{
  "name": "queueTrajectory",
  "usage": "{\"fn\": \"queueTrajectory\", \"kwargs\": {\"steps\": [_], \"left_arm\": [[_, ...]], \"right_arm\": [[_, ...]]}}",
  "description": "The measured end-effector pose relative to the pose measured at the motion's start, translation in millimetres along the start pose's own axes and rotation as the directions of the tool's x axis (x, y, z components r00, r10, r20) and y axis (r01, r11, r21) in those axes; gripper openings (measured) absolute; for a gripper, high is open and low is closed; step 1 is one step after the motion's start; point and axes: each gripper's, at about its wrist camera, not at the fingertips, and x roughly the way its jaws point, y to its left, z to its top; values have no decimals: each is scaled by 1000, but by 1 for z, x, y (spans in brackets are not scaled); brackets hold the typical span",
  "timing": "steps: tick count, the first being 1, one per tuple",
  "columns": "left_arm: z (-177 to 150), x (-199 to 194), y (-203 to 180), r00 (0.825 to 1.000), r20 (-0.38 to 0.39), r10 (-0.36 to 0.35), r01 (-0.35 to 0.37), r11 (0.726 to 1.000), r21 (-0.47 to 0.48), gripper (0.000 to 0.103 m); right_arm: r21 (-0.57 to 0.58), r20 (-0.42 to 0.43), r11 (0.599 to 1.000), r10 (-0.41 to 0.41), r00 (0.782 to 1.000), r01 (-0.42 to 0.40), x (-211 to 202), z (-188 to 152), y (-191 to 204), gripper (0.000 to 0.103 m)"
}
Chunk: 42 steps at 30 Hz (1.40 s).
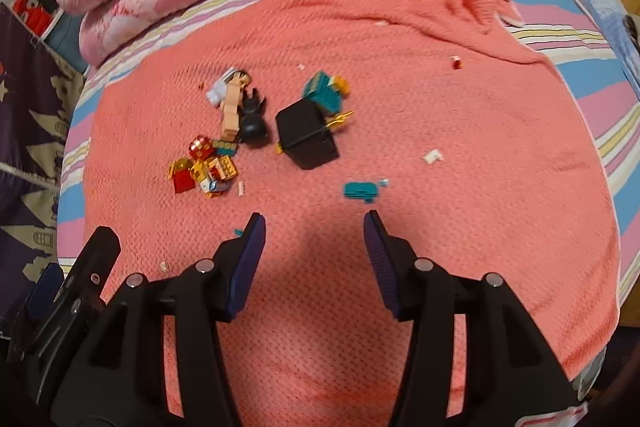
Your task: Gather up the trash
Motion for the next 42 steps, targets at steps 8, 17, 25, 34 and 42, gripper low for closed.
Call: {"fn": "queueTrajectory", "kwargs": {"steps": [8, 17, 25, 34, 42], "left_arm": [[2, 20, 7, 999, -30, 20, -21, 999, -33, 95], [9, 24, 46, 998, -32, 54, -58, 991, -118, 95], [9, 18, 80, 997, -21, 72, -74, 981, -182, 95], [4, 11, 95, 999, -6, 52, -52, 975, -218, 95], [11, -10, 84, 998, 53, -19, 31, 974, -225, 95]], "right_arm": [[-43, -31, 999, -5, 1000, 3, 23, 9, 14, 49], [-120, -44, 992, 22, 999, -27, 31, 11, 57, 49], [-192, -28, 981, 27, 999, -32, 26, 6, 91, 49], [-250, 26, 967, -34, 999, 39, 11, -1, 110, 49], [-250, 187, 947, -154, 970, 199, -29, 5, 103, 65]]}}
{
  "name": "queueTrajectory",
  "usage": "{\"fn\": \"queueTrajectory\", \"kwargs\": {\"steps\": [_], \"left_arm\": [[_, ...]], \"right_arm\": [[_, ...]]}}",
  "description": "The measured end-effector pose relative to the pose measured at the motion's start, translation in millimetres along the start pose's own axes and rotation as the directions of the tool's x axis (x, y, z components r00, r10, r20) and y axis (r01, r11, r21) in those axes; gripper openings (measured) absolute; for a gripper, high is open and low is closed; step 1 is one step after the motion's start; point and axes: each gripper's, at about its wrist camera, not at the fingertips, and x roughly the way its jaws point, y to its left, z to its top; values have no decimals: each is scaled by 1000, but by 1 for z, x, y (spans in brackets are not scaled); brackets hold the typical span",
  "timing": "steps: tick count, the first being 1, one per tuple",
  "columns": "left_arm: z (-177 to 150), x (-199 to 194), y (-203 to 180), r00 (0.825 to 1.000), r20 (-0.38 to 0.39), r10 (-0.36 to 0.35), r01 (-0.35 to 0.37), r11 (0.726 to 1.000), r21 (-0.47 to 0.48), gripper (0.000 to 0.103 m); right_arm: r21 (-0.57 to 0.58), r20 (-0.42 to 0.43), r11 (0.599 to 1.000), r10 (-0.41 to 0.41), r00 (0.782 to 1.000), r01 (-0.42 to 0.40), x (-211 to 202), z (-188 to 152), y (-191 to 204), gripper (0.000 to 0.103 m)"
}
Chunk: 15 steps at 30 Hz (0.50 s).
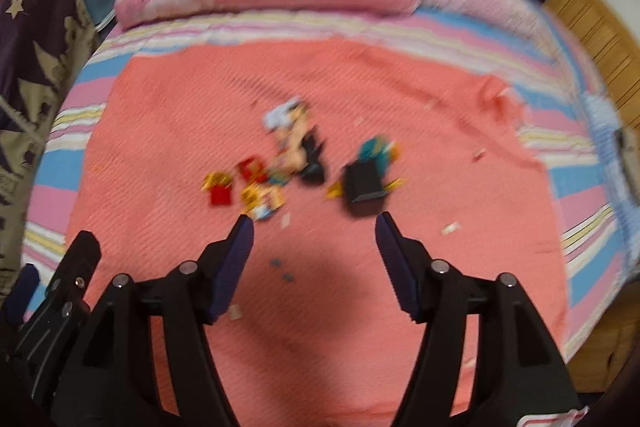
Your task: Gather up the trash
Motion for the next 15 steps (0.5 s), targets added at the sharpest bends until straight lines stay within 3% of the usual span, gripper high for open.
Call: {"fn": "queueTrajectory", "kwargs": {"steps": [2, 6, 8, 9, 12, 15], "left_arm": [[4, -7, -5, 999, 16, -34, 34, 999, -11, 95], [12, -28, -19, 993, 71, -91, 91, 996, 6, 95], [14, -38, -26, 990, 89, -109, 108, 994, 17, 95], [15, -41, -27, 989, 93, -117, 116, 993, 16, 95], [18, -55, -31, 983, 120, -142, 140, 990, 26, 95], [21, -72, -35, 978, 154, -141, 134, 990, 54, 95]], "right_arm": [[6, 61, 998, -64, 996, 64, -16, 5, -8, 71], [71, 146, 992, -117, 982, 107, -43, 10, -29, 80], [103, 151, 978, -198, 968, 184, -53, 12, -36, 93], [113, 154, 972, -220, 963, 204, -57, 14, -39, 94], [149, 185, 967, -234, 955, 208, -73, 13, -48, 94], [187, 173, 967, -204, 964, 171, -83, 12, -56, 94]]}}
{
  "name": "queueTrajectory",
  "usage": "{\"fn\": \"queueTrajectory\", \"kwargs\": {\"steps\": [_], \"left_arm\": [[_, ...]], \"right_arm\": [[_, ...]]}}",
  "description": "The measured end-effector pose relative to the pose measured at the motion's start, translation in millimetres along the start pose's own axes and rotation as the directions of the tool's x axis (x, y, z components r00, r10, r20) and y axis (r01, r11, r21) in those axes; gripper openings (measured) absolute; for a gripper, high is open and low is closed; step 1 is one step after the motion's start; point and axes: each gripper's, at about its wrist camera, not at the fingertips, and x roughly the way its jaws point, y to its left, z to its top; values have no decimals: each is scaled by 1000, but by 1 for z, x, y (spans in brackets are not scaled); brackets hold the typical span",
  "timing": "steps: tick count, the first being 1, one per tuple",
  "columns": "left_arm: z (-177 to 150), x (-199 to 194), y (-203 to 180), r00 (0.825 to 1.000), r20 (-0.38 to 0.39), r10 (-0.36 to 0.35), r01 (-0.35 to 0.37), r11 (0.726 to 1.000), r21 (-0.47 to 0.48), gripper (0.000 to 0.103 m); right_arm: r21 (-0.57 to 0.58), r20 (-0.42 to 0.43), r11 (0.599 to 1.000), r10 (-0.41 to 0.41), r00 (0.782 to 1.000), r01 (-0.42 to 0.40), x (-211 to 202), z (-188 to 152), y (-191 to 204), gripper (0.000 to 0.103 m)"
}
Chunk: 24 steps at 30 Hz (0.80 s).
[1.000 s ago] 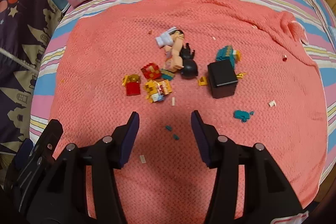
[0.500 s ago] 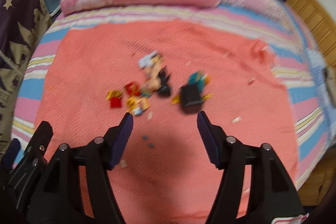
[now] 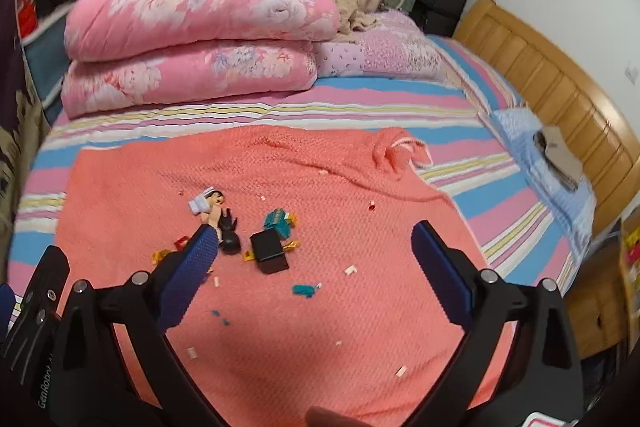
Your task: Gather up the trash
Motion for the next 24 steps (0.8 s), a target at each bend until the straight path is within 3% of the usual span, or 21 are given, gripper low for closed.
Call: {"fn": "queueTrajectory", "kwargs": {"steps": [8, 18, 24], "left_arm": [[11, -49, -8, 995, 103, -8, 3, 999, 47, 95], [15, -109, -11, 976, 211, -59, 44, 996, 72, 95], [8, -129, -17, 971, 229, -68, 47, 994, 99, 95]], "right_arm": [[75, 36, 997, 27, 999, -30, -45, 0, -17, 94], [152, 47, 986, 57, 997, -64, -95, 0, -44, 95], [210, 25, 973, 93, 995, -97, -107, -12, -61, 95]]}}
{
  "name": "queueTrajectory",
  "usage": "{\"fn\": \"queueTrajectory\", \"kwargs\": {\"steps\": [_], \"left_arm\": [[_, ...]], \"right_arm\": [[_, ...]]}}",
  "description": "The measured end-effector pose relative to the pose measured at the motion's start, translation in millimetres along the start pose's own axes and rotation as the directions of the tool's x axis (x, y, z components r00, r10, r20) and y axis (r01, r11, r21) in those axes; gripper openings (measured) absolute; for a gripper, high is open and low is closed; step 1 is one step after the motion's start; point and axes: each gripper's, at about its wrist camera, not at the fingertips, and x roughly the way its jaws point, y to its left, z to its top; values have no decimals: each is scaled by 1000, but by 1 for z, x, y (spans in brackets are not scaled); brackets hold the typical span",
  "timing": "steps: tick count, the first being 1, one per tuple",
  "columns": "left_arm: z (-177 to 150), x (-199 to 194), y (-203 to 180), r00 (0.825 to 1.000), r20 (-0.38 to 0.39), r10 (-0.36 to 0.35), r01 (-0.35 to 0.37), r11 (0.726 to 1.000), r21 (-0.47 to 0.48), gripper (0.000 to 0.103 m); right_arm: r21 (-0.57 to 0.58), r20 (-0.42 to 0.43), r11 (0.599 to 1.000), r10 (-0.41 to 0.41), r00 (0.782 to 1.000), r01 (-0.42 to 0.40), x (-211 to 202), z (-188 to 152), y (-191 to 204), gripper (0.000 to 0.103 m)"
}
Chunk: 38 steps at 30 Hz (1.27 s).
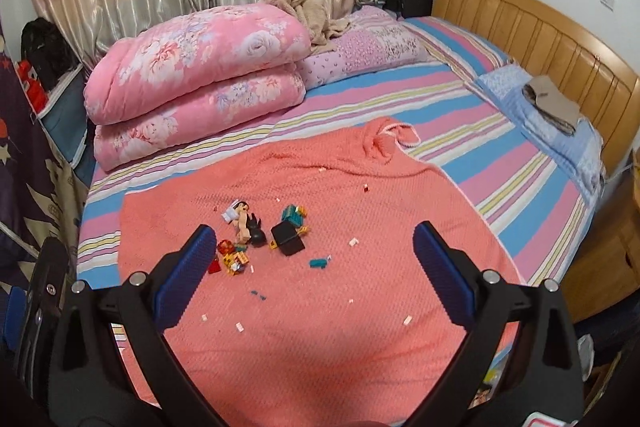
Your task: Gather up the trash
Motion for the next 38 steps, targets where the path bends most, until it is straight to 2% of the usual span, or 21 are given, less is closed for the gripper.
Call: {"fn": "queueTrajectory", "kwargs": {"steps": [3, 8, 12, 21, 32, 38], "left_arm": [[-4, -8, -2, 1000, -8, -5, 6, 1000, 12, 95], [-8, -20, 1, 1000, -3, -2, 2, 1000, 32, 95], [-10, -29, 5, 1000, -2, -3, 3, 1000, 26, 95], [-11, -36, 7, 1000, -16, 6, -6, 999, 36, 95], [-2, -48, -1, 999, 22, -38, 38, 999, 11, 95], [1, -48, -2, 999, 26, -35, 35, 999, 13, 95]], "right_arm": [[6, 20, 999, -38, 999, 38, -9, -7, -5, 95], [38, 38, 999, -27, 999, 26, -18, -17, -12, 95], [31, 76, 998, -47, 996, 45, -29, -21, -13, 95], [34, 48, 999, -43, 998, 42, -35, -26, -15, 95], [54, 70, 998, -43, 997, 40, -50, -13, -20, 95], [55, 53, 998, -35, 998, 32, -51, -10, -18, 95]]}}
